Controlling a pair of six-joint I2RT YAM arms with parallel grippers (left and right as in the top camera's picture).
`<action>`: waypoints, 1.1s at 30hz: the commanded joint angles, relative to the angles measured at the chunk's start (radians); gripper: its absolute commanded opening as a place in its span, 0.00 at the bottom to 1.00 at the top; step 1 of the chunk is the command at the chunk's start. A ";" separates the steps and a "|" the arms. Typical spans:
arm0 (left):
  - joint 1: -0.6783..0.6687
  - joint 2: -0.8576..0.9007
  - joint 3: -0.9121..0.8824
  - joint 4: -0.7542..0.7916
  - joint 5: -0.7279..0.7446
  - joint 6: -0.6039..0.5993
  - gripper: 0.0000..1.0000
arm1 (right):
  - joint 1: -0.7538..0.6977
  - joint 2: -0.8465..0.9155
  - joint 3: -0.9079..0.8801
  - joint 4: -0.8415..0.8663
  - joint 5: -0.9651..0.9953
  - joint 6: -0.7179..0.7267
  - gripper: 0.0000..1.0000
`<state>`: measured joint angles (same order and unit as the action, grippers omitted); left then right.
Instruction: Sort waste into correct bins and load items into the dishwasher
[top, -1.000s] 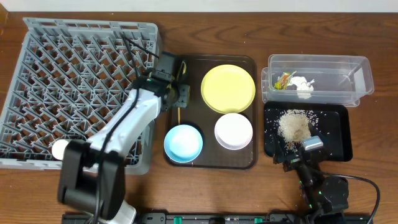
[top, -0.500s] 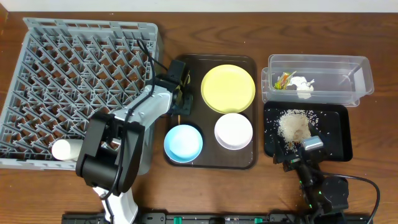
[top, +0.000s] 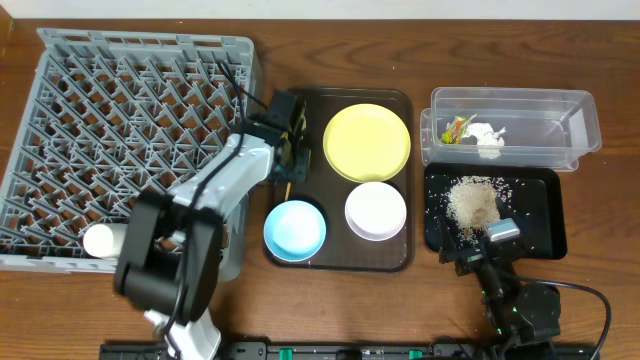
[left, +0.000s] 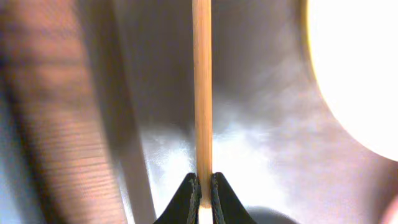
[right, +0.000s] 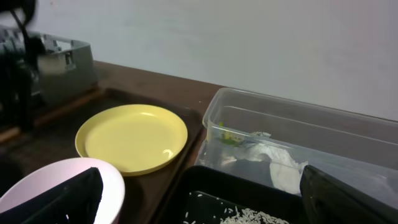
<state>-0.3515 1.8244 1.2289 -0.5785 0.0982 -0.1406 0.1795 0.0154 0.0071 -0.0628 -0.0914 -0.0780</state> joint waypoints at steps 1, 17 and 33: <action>0.000 -0.163 0.050 -0.026 -0.106 0.018 0.08 | -0.009 -0.008 -0.002 -0.004 -0.006 -0.009 0.99; 0.069 -0.242 -0.018 -0.201 -0.444 0.162 0.08 | -0.009 -0.008 -0.002 -0.004 -0.006 -0.009 0.99; 0.067 -0.308 0.037 -0.258 -0.126 0.058 0.41 | -0.009 -0.008 -0.002 -0.004 -0.006 -0.009 0.99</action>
<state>-0.2806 1.5772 1.2209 -0.8349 -0.2157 -0.0402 0.1795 0.0154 0.0071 -0.0628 -0.0937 -0.0780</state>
